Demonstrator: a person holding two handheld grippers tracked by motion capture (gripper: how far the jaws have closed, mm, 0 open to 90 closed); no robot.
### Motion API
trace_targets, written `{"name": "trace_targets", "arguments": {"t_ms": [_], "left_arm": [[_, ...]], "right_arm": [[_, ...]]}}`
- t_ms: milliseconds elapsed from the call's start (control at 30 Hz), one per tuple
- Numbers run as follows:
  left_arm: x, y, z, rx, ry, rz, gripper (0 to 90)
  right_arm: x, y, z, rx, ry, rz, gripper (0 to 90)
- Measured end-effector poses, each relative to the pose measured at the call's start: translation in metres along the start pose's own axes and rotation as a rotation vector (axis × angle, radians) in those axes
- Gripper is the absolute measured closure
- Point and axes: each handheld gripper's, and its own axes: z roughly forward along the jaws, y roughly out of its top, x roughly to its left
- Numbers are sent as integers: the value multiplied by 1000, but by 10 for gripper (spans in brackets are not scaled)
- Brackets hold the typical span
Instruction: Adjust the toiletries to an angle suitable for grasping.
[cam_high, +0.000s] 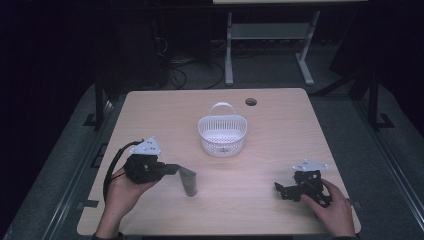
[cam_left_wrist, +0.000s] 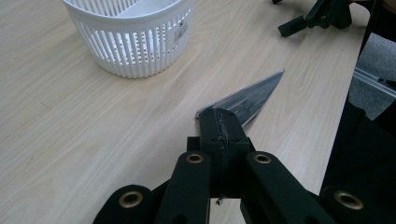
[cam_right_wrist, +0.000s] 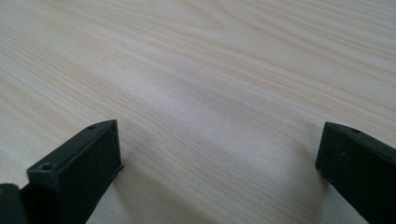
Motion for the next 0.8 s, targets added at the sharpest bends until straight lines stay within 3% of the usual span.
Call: {"name": "trace_targets", "arguments": {"t_ms": [800], "left_arm": [[10,10,7,-3,0,15,897]], "right_arm": [[0,0,0,0,0,-1,0]]}}
